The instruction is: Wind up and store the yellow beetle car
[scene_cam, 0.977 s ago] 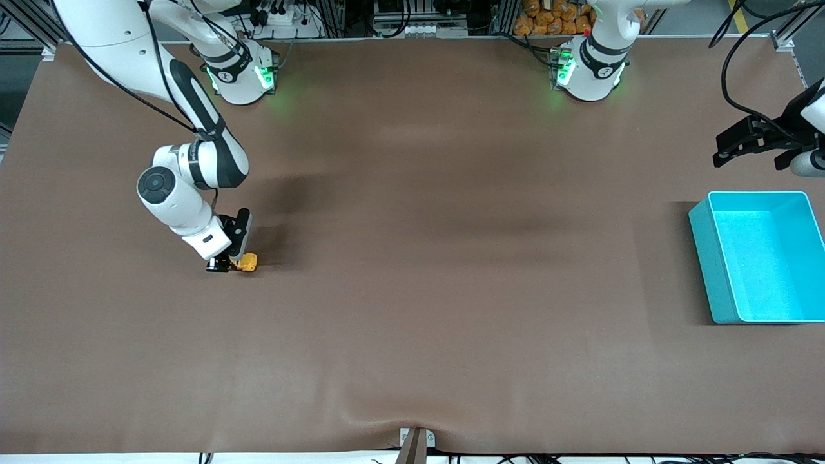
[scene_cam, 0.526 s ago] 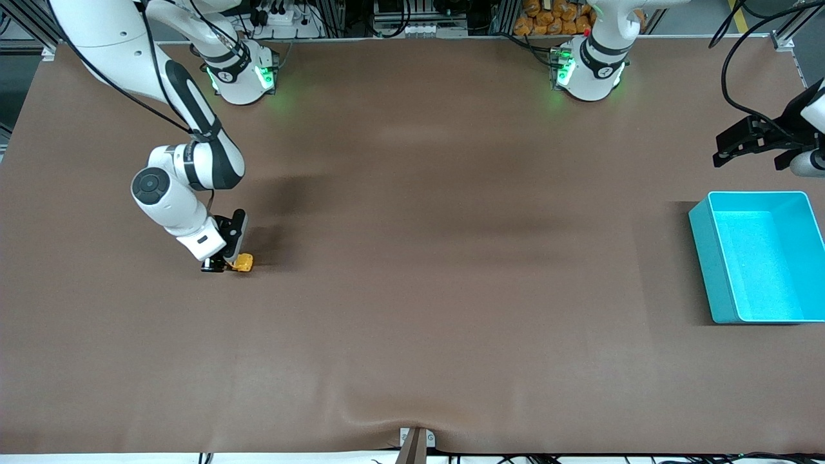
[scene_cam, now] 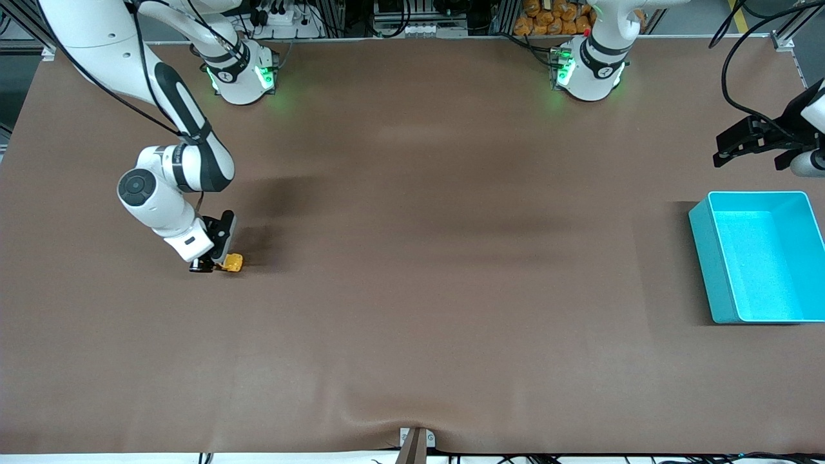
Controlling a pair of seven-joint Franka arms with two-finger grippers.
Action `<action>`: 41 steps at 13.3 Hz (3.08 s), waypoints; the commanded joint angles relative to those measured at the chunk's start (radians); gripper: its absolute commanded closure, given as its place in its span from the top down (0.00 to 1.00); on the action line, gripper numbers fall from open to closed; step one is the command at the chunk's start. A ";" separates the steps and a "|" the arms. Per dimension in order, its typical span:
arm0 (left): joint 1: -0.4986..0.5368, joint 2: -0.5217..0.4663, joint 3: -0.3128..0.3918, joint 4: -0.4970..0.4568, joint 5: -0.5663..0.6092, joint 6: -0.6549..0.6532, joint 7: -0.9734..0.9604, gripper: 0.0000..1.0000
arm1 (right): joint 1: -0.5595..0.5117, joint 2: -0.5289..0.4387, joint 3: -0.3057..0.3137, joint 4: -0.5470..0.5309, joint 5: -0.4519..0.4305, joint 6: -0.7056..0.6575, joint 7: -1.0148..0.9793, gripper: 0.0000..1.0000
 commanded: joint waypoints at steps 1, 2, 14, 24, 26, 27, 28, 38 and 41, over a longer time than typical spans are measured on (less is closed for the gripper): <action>0.010 0.003 -0.003 0.006 -0.020 0.002 0.010 1.00 | -0.048 0.056 0.005 0.018 -0.013 0.023 -0.059 0.32; 0.019 0.003 -0.003 0.006 -0.020 0.002 0.012 1.00 | -0.055 0.056 0.005 0.017 -0.013 0.021 -0.062 0.32; 0.022 0.006 -0.003 0.008 -0.029 0.002 0.015 1.00 | -0.183 0.059 0.002 0.017 -0.015 0.023 -0.177 0.31; 0.022 0.006 -0.003 0.006 -0.029 0.002 0.017 1.00 | -0.244 0.071 0.002 0.037 -0.015 0.023 -0.240 0.33; 0.022 0.006 -0.003 0.006 -0.029 0.002 0.017 1.00 | -0.244 0.071 0.002 0.040 -0.015 0.018 -0.242 0.38; 0.022 0.006 -0.003 0.006 -0.029 0.002 0.017 1.00 | -0.249 0.071 0.003 0.055 -0.015 0.014 -0.242 0.61; 0.022 0.006 -0.003 0.006 -0.029 0.002 0.017 1.00 | -0.250 0.071 0.003 0.067 -0.013 0.012 -0.239 1.00; 0.027 0.007 -0.003 0.006 -0.031 0.002 0.017 1.00 | -0.269 0.054 0.005 0.230 -0.001 -0.332 -0.233 1.00; 0.028 0.007 -0.003 0.006 -0.031 0.002 0.017 1.00 | -0.270 0.054 0.005 0.230 0.002 -0.332 -0.230 1.00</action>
